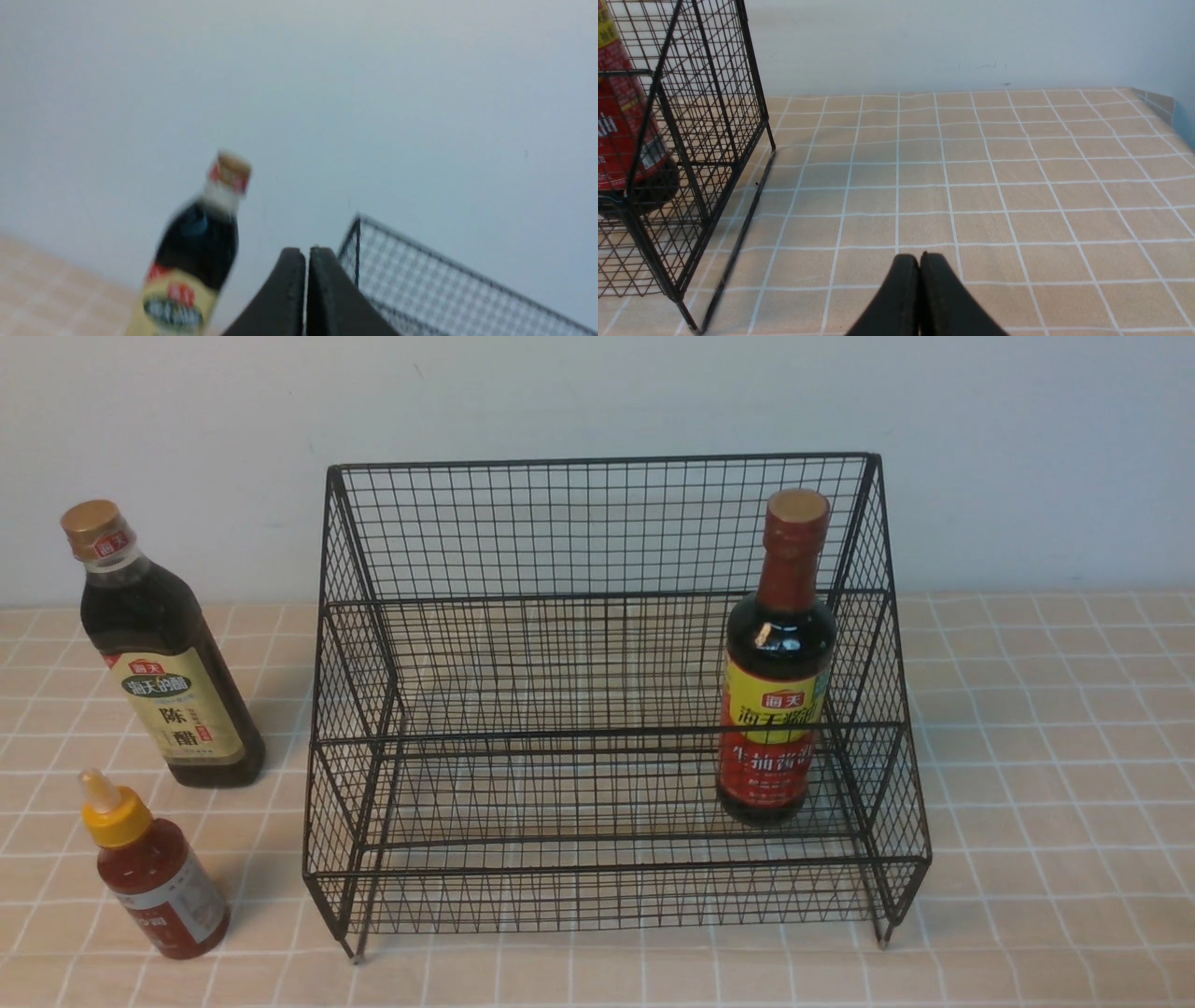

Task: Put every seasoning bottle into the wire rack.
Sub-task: Use the left arm to grab the condiment bottle closest to it

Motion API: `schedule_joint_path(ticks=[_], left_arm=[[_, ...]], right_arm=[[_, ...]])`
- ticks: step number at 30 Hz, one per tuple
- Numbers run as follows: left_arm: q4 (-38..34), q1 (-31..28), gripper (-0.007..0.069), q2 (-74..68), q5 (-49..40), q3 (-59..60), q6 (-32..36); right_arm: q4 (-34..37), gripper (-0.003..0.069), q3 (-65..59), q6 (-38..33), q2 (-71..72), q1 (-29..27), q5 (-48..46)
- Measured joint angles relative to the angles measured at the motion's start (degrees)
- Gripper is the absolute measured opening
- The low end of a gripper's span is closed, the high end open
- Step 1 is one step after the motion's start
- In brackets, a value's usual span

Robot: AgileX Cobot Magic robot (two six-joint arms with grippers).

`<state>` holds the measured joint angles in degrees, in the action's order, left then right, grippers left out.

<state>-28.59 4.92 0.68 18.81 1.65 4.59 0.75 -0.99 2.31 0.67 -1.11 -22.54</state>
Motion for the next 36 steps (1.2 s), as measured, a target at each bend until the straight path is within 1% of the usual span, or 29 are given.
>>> schedule_joint_path(ticks=[1, 2, 4, 9, 10, 12, 14, 16, 17, 18, 19, 20, 24, 25, 33, 36], left_arm=[[0.2, 0.0, -0.0007, 0.0, 0.5, 0.0, 0.4], [1.5, 0.0, -0.0007, -0.3, 2.7, -0.1, 2.9], [4.2, 0.0, -0.0006, -3.9, 2.2, -1.9, 6.7], [5.6, 0.0, 0.0019, -12.9, 1.9, -4.3, 8.6], [5.7, 0.0, 0.0036, -15.2, 2.0, -4.7, 8.8], [5.9, 0.0, 0.0089, -22.3, 3.3, -5.5, 9.6], [6.0, 0.0, 0.017, -28.7, 5.8, -6.1, 9.6], [6.0, 0.0, 0.0234, -34.4, 8.8, -6.4, 9.6], [6.0, 0.0, 0.0284, -37.1, 10.9, -6.6, 9.6], [6.0, 0.0, 0.0293, -37.7, 11.3, -6.7, 9.6], [6.0, 0.0, 0.0317, -39.3, 12.2, -6.9, 9.6], [6.0, 0.0, 0.0404, -45.5, 16.4, -7.8, 9.6], [6.0, 0.0, 0.047, -51.9, 19.8, -9.3, 9.6], [6.0, 0.0, 0.0496, -56.1, 21.7, -10.8, 9.1], [6.0, 0.0, 0.0511, -70.6, 25.7, -14.4, 8.5], [6.0, 0.0, 0.0511, -76.3, 29.2, -14.6, 8.3]], right_arm=[[0.0, -0.0013, 0.0, 0.0, 0.0, 0.0, 0.0], [0.0, -0.0013, 0.0, -0.1, 0.0, 0.0, 0.0], [0.0, -0.0013, 0.0, -0.1, 0.0, 0.0, 0.0], [0.0, -0.0013, 0.0, -0.1, 0.0, 0.0, 0.0], [0.0, -0.0013, 0.0, -0.1, 0.0, 0.0, 0.0], [0.0, -0.0013, 0.0, -0.1, 0.0, 0.0, 0.0], [0.0, -0.0013, 0.0, -0.1, 0.0, 0.0, 0.1], [0.0, -0.0013, 0.0, -0.1, 0.0, 0.0, 0.1], [0.0, -0.0013, 0.0, -0.1, 0.0, 0.0, 0.1], [0.0, -0.0013, 0.0, -0.1, 0.0, 0.0, 0.1], [0.0, -0.0013, 0.0, -0.1, 0.0, 0.0, 0.1], [0.0, -0.0013, 0.0, -0.1, 0.0, 0.0, 0.1], [0.0, -0.0013, 0.0, -0.1, 0.0, 0.0, 0.1], [0.0, -0.0013, 0.0, -0.1, 0.0, 0.0, 0.1], [0.0, -0.0013, 0.0, -0.1, 0.0, 0.0, 0.1], [0.0, -0.0013, 0.0, -0.1, 0.0, 0.0, 0.1]])
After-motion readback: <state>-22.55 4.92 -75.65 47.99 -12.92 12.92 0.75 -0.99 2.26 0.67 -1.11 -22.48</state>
